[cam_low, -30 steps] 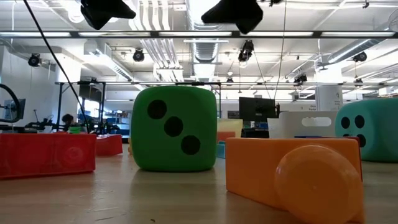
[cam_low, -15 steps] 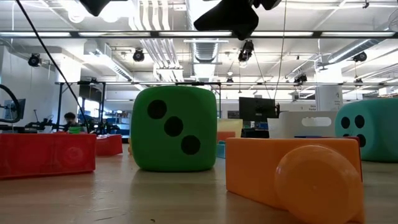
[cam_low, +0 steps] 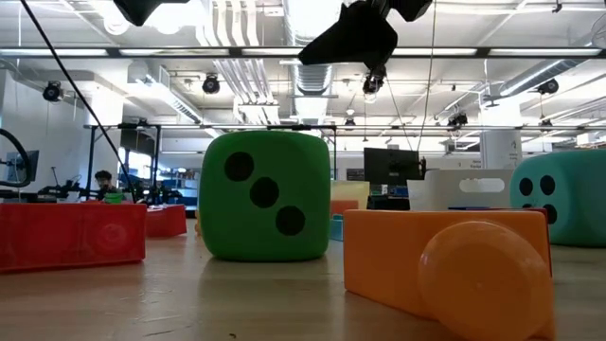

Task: Pick & Place Toys
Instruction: Put the green dice into the transparent bin

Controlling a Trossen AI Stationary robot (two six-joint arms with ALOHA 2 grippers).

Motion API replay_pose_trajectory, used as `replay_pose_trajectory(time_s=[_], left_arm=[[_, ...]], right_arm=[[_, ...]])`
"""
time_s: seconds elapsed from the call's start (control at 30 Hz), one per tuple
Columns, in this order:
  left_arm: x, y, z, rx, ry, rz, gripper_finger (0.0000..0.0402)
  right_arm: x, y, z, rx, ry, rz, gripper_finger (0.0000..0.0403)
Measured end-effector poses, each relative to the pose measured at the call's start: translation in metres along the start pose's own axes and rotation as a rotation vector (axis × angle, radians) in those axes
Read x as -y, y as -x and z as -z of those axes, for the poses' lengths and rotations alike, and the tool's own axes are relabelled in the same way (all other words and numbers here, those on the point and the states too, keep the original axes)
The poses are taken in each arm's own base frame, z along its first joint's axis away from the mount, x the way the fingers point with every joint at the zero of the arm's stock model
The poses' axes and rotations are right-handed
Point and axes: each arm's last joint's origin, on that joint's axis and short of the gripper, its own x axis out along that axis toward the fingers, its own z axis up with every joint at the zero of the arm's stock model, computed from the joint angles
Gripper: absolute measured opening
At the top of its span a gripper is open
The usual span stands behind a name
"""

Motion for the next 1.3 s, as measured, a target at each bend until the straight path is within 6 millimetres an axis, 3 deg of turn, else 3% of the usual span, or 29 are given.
replay_pose_trajectory(time_s=[0.07,0.27,0.47,0.67,0.8,0.97,1.13,1.3], left_arm=[[0.000,0.001,0.000,0.002,0.000,-0.001,0.0258],[-0.003,0.002,0.003,-0.021,-0.015,-0.028,0.0258],[-0.003,0.002,0.004,-0.031,-0.019,-0.032,0.0257],[-0.003,0.002,0.004,-0.031,-0.019,-0.032,0.0257],[-0.003,0.002,0.004,-0.031,-0.019,-0.032,0.0257],[-0.003,0.002,0.004,-0.032,-0.020,-0.032,0.0258],[-0.004,0.002,0.005,-0.038,-0.024,-0.046,0.0258],[-0.004,0.001,0.006,-0.047,-0.029,-0.053,0.0258]], right_arm=[[0.000,0.000,0.001,-0.008,0.000,-0.014,0.0394],[-0.001,0.000,0.003,-0.034,0.065,-0.056,0.0369],[0.004,-0.001,0.004,-0.025,0.068,0.079,0.0363],[0.001,-0.001,0.008,-0.062,0.327,0.073,0.0363],[-0.010,0.001,0.011,-0.058,0.601,0.040,0.0363],[-0.025,-0.001,0.014,-0.021,0.782,0.001,0.0363],[-0.034,-0.021,0.024,-0.068,0.987,-0.017,0.0363],[-0.042,-0.046,0.023,-0.172,1.067,-0.004,0.0363]])
